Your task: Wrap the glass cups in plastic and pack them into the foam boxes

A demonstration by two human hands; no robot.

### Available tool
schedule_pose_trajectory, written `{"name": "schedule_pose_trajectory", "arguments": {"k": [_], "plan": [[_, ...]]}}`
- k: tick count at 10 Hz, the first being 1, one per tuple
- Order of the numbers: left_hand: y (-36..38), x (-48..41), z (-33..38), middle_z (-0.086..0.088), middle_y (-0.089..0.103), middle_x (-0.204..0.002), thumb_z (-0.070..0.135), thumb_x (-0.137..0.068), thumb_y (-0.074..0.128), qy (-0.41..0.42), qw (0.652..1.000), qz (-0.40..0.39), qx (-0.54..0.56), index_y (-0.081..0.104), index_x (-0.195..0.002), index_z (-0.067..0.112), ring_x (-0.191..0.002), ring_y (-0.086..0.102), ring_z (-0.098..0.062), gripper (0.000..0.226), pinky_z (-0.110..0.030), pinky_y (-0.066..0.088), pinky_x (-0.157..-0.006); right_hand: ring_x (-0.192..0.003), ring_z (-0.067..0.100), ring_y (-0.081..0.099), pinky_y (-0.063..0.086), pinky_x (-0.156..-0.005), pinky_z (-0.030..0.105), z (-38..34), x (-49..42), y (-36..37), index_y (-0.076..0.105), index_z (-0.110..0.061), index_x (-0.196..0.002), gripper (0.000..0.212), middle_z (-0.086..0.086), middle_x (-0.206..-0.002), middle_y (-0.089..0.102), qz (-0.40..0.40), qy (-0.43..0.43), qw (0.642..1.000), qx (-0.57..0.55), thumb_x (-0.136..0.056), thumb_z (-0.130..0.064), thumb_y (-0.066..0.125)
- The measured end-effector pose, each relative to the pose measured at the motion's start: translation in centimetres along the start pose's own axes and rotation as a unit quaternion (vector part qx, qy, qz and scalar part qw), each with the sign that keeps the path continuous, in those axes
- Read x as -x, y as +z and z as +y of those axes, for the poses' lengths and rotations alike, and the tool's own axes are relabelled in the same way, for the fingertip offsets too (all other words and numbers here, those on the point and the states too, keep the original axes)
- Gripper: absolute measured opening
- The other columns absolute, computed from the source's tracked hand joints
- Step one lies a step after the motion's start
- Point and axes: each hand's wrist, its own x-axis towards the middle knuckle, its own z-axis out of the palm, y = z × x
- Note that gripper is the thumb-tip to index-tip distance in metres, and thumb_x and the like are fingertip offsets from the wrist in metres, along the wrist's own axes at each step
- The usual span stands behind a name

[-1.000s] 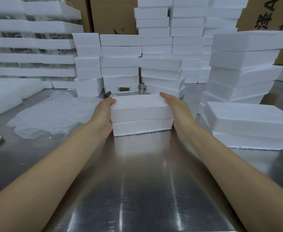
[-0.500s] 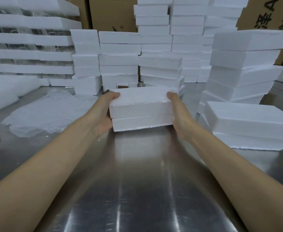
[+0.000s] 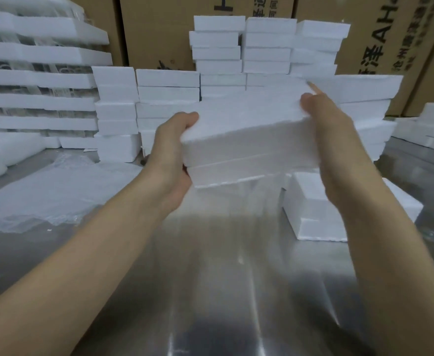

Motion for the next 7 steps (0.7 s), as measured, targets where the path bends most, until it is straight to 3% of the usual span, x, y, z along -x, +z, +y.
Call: {"name": "schedule_pose_trajectory", "arguments": {"k": [1,2,3,4,5,6,7], "plan": [[5.5,-0.2,-0.4,0.0,0.061,-0.075,0.03,-0.091,0.052,-0.035,0.997,-0.066,-0.014,0.058,-0.082,0.023,-0.071,0.059,-0.019,0.013,-0.033,0.049,-0.076,-0.097,0.021,0.06,0.045,-0.091,0.039,-0.6,-0.3,-5.0,0.066,-0.034,-0.074,0.025,-0.008,-0.092,0.063,0.068,0.058,0.996,0.011,-0.068,-0.054,0.052],[10.1,-0.9,-1.8,-0.004,0.058,-0.084,0.03,-0.091,0.053,-0.096,0.989,-0.111,-0.029,0.057,-0.095,0.019,-0.078,0.058,-0.022,0.013,-0.037,0.05,-0.085,-0.104,0.029,0.062,0.046,-0.097,0.056,0.1,-0.4,-9.3,0.063,-0.031,-0.093,0.037,0.004,-0.109,0.065,0.099,0.111,0.989,0.013,-0.066,-0.054,0.053],[12.9,-1.8,-3.5,-0.008,0.061,-0.101,0.031,-0.09,0.053,-0.139,0.982,-0.111,-0.059,0.057,-0.113,0.012,-0.09,0.062,-0.028,0.031,-0.042,0.049,-0.094,-0.1,0.026,0.062,0.048,-0.094,0.05,1.2,-0.2,-11.8,0.062,-0.03,-0.1,0.041,0.009,-0.113,0.064,0.128,0.15,0.98,0.033,-0.069,-0.054,0.051],[14.1,-2.7,-5.5,-0.013,0.057,-0.13,0.033,-0.09,0.052,-0.153,0.979,-0.092,-0.095,0.052,-0.131,0.01,-0.117,0.055,-0.033,0.046,-0.048,0.042,-0.104,-0.073,0.02,0.052,0.04,-0.067,0.031,3.4,-0.1,-12.5,0.055,-0.025,-0.077,0.027,0.007,-0.086,0.06,0.153,0.144,0.971,0.117,-0.082,-0.049,0.044],[14.3,-3.4,-6.4,-0.013,0.055,-0.132,0.033,-0.09,0.052,-0.156,0.98,-0.081,-0.098,0.051,-0.132,0.011,-0.118,0.055,-0.032,0.047,-0.044,0.043,-0.104,-0.061,0.017,0.041,0.03,-0.056,0.029,4.8,-0.6,-12.5,0.046,-0.026,-0.067,0.027,-0.003,-0.069,0.046,0.161,0.134,0.968,0.138,-0.086,-0.043,0.041],[14.3,-3.8,-6.8,-0.011,0.056,-0.132,0.034,-0.09,0.054,-0.166,0.977,-0.084,-0.102,0.049,-0.135,0.011,-0.115,0.056,-0.029,0.051,-0.039,0.046,-0.1,-0.064,0.018,0.045,0.032,-0.058,0.03,4.9,-1.1,-12.9,0.05,-0.027,-0.068,0.026,-0.003,-0.072,0.05,0.15,0.148,0.967,0.146,-0.084,-0.045,0.04],[14.2,-3.3,-5.7,-0.004,0.063,-0.103,0.036,-0.093,0.052,-0.161,0.978,-0.083,-0.1,0.054,-0.127,0.012,-0.081,0.06,-0.019,0.041,-0.022,0.05,-0.063,-0.063,0.02,0.05,0.036,-0.058,0.031,4.0,-0.7,-13.1,0.056,-0.024,-0.078,0.025,0.003,-0.075,0.057,0.135,0.152,0.97,0.136,-0.087,-0.044,0.044]]}}
